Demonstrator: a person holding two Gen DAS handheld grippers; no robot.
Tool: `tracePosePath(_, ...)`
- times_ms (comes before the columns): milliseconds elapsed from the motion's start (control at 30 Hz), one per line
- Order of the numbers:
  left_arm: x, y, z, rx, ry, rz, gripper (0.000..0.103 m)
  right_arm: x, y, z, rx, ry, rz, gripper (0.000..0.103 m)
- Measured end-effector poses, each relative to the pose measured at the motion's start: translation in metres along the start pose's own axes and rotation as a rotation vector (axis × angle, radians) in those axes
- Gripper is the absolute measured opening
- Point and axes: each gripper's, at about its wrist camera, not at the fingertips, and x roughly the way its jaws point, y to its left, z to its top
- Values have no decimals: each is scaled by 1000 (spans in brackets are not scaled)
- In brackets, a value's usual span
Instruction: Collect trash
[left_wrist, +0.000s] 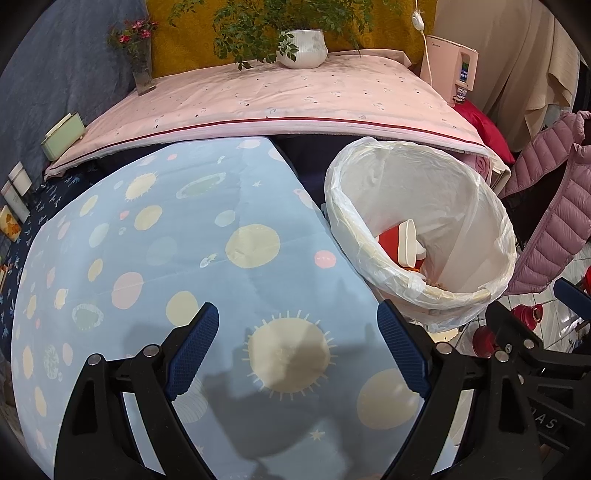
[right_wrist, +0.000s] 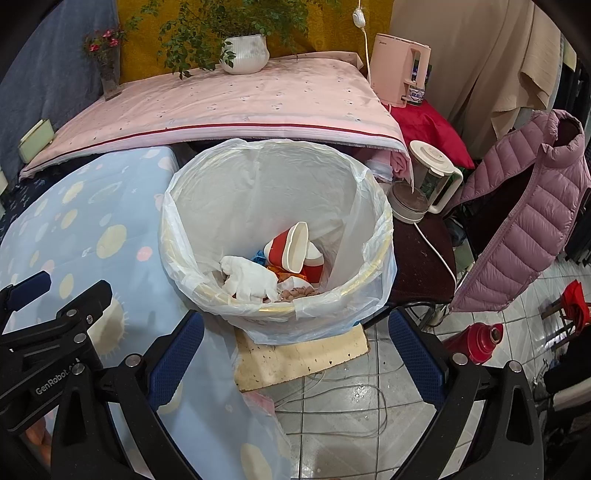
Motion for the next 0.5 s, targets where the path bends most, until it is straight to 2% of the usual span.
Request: tracePosePath(500,3,-1,-3,6,6,3,84,0,-1,-1,-1,1,1,96)
